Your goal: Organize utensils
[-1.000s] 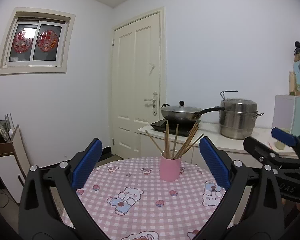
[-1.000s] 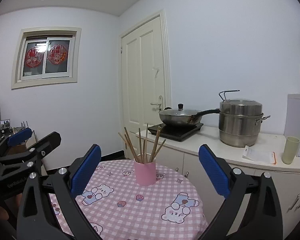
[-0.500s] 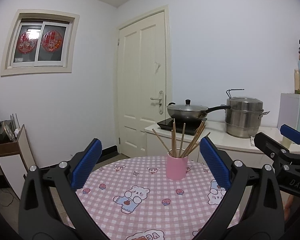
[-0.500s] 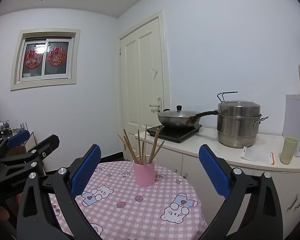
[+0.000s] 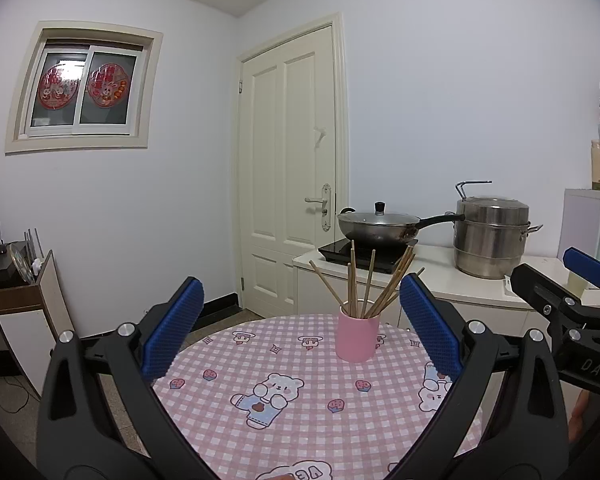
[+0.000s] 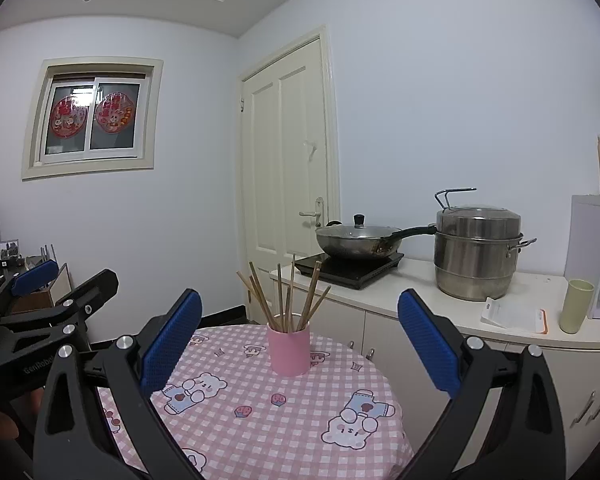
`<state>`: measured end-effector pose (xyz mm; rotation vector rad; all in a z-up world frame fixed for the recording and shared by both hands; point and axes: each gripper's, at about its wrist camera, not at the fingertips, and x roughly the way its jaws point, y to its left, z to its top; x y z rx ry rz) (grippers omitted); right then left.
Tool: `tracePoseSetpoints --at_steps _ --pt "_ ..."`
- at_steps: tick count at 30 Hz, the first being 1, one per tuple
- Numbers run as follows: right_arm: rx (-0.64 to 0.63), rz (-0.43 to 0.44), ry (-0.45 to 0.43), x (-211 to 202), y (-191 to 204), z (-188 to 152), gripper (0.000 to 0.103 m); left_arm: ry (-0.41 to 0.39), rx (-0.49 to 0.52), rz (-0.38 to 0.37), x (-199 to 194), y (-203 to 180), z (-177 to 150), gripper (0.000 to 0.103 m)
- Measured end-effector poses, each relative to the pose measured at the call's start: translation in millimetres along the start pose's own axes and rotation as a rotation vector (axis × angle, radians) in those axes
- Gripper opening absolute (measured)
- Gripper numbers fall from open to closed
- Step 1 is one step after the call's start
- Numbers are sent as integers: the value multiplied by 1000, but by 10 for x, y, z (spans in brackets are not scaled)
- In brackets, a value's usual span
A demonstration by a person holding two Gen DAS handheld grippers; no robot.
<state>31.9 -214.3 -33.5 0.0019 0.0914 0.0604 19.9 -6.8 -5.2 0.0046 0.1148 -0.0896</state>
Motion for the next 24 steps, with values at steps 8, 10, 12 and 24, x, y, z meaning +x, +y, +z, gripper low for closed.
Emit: tracePoseSetpoints --at_steps 8,10,12,24 --pt "-11 4 4 17 53 2 95 -4 0 8 -15 21 4 97" --pt "-13 4 4 17 58 3 95 -2 2 10 -2 9 12 97" --pt "-12 5 4 14 58 -2 95 -2 3 12 6 2 15 97" --pt "-12 7 8 19 58 -18 95 -4 -5 14 12 -5 13 97"
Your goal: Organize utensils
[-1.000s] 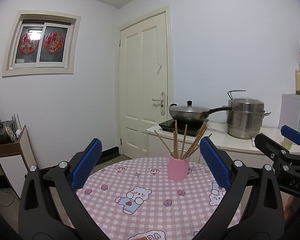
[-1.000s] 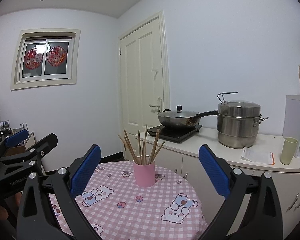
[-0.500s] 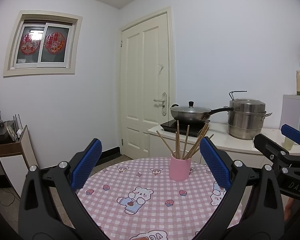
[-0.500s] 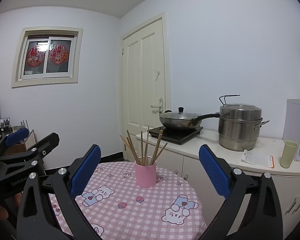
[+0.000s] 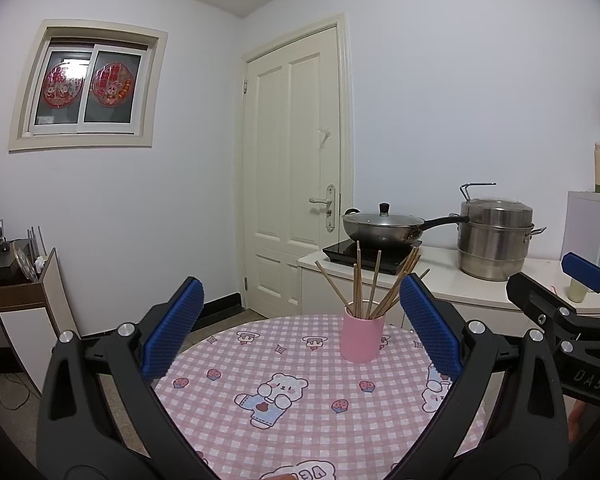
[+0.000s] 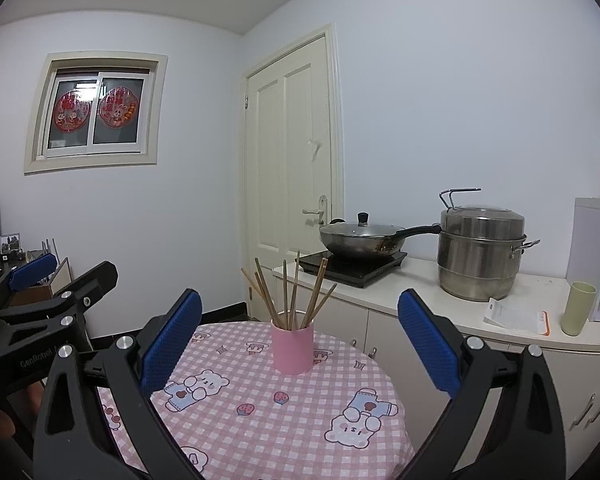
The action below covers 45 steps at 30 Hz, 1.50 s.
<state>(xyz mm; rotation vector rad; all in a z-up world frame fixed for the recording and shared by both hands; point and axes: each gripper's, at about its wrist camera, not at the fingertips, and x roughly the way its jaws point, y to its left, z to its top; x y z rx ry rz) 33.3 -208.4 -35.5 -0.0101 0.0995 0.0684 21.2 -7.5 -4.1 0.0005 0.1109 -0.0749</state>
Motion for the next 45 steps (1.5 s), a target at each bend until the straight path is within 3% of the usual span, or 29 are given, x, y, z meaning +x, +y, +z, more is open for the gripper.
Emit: tracePoseSetpoints --at_steps 45 --pt "-9 20 31 144 44 -71 95 -12 3 30 3 18 -105 96"
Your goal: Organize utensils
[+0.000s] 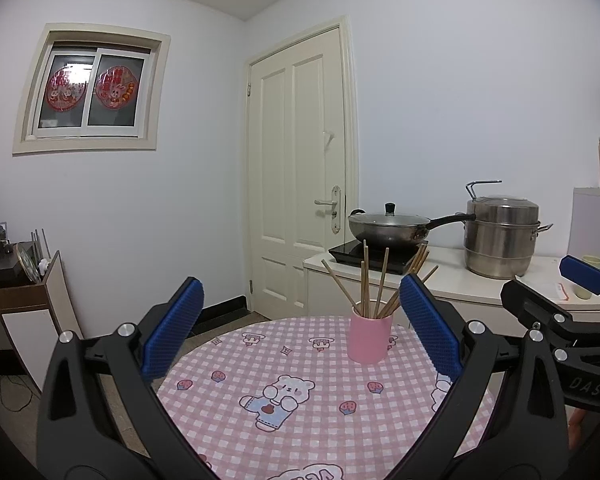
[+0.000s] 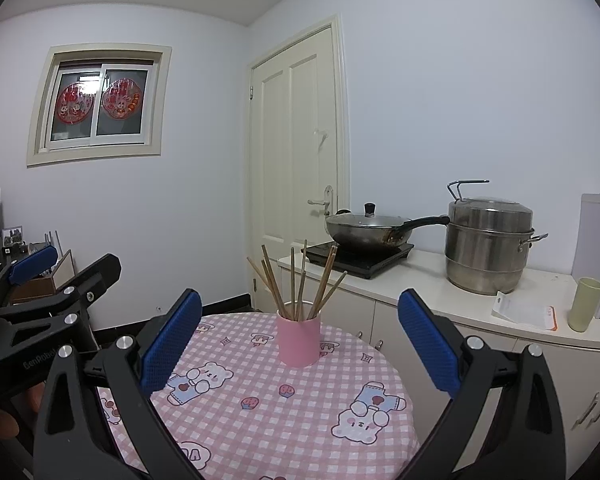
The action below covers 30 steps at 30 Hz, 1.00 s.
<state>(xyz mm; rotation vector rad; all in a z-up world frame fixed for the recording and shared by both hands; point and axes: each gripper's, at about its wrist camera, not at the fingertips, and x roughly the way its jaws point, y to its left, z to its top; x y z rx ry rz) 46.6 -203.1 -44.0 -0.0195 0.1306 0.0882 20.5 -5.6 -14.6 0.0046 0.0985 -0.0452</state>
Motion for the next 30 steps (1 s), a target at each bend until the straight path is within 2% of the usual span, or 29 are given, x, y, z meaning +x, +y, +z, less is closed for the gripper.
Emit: tracePoseSetpoints --at_steps 30 --pt "-1 7 6 35 9 3 95 3 -3 -5 27 53 -4 97"
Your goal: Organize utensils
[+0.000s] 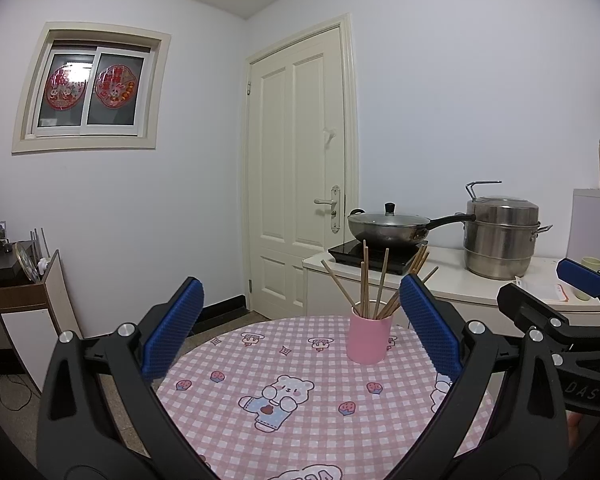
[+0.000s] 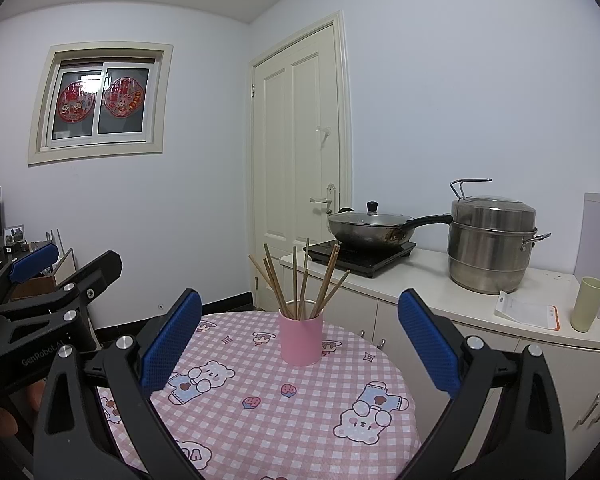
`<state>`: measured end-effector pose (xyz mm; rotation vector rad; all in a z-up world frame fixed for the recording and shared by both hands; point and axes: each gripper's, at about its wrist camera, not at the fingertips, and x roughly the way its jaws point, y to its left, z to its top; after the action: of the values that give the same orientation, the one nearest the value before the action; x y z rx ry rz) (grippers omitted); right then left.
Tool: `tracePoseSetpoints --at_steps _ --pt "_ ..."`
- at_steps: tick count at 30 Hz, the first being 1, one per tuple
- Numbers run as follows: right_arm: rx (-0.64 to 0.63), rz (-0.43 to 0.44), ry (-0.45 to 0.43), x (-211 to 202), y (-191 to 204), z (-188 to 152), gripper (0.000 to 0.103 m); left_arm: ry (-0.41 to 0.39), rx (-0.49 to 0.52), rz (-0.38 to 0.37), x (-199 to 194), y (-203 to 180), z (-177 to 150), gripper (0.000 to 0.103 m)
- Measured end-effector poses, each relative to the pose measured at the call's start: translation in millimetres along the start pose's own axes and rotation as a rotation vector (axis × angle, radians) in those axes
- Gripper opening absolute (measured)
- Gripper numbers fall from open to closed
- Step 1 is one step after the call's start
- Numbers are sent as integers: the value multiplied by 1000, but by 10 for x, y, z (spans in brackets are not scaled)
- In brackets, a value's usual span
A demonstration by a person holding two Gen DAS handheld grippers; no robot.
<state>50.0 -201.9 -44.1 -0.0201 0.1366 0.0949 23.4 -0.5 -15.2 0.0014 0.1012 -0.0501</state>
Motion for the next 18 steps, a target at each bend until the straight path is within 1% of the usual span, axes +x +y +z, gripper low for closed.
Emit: tracePoseSetpoints --at_steps 18 --pt "-4 2 3 15 10 1 95 8 3 1 16 -4 -5 97"
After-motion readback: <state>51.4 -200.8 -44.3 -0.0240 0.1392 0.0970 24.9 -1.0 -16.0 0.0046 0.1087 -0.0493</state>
